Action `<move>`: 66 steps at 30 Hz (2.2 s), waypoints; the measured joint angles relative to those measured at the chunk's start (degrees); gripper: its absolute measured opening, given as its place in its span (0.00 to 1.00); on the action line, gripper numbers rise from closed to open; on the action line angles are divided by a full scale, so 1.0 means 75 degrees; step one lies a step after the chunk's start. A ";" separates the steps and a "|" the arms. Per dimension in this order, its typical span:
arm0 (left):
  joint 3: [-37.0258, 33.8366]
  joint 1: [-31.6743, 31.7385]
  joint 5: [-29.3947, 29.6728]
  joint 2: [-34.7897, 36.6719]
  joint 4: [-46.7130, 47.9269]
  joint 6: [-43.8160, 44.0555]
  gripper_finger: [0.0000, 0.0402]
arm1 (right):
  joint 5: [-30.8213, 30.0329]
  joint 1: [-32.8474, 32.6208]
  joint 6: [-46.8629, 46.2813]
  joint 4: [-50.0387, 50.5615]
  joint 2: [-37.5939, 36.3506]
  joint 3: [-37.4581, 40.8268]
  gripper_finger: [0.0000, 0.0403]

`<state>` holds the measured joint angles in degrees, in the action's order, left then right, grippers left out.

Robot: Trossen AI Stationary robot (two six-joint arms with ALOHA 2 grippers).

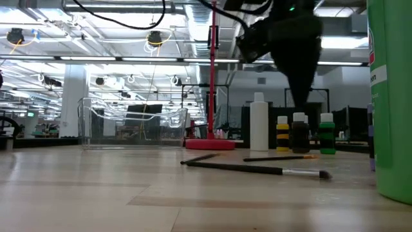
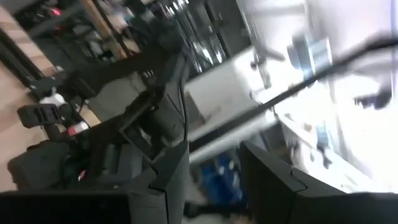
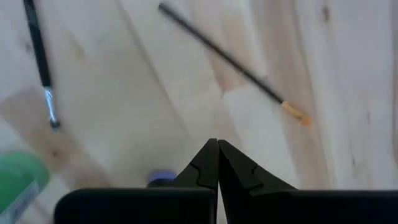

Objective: Pick & Place Paint Supplies
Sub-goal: Put the black paintbrush into the green cup

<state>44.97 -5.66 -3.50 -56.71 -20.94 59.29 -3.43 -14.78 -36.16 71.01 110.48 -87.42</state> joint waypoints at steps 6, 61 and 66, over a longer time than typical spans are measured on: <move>-0.0002 -0.0728 -0.0200 -0.0630 0.0043 -0.1895 0.34 | 0.0031 -0.0830 -0.0815 0.0172 -0.0584 -0.0010 0.00; 0.5063 -0.3578 -0.0307 -0.8931 0.3868 -0.6325 0.53 | -0.2354 -0.4294 -0.6392 0.1710 -0.3821 0.0000 0.00; 0.5060 -0.3840 0.0252 -0.9019 0.3852 -0.6874 0.53 | -0.2354 -0.4294 -0.6392 0.1715 -0.3818 0.0000 0.00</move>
<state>82.91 -34.46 -1.61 -124.36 7.95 7.74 -21.08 -46.98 -84.09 83.88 81.84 -87.42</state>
